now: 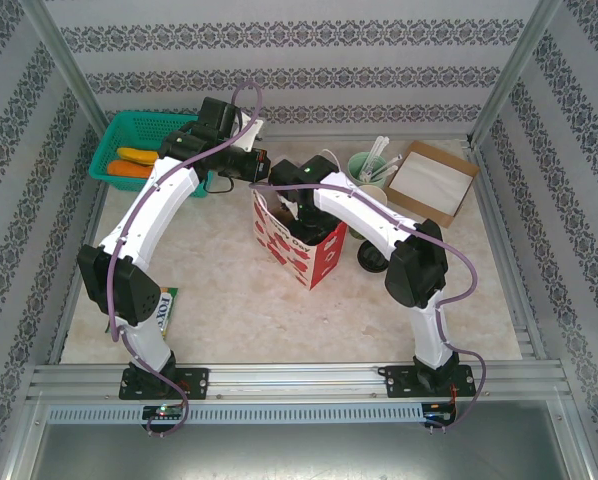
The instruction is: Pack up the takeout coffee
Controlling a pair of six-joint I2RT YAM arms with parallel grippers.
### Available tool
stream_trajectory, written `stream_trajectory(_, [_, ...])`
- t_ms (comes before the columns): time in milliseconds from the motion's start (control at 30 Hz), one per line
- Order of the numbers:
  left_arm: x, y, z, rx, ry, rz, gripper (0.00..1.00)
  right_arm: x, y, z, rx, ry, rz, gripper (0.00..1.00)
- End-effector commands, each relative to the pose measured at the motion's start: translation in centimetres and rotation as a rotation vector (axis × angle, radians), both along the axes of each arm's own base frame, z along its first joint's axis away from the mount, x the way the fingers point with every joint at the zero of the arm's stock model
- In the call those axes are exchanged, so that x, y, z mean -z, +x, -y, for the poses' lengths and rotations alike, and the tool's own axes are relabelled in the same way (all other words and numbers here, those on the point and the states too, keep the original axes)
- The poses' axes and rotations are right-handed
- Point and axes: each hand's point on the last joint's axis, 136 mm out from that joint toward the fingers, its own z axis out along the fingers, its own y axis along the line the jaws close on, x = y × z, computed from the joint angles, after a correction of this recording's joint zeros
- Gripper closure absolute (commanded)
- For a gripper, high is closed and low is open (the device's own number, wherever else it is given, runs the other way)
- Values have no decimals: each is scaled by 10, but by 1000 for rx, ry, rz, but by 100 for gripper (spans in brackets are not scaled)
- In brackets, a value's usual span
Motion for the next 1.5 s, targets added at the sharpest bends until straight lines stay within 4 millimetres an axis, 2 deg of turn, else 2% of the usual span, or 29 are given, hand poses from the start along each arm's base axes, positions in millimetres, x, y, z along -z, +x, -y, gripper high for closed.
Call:
stream_trajectory(0, [-5, -2, 3, 13, 3, 3, 100, 8, 3, 5, 15, -14, -14, 46])
stream_trajectory(1067, [-5, -2, 3, 13, 3, 1, 100, 14, 6, 3, 19, -6, -13, 46])
stream_trajectory(1467, [-4, -2, 6, 21, -8, -4, 100, 31, 4, 3, 27, -8, -37, 47])
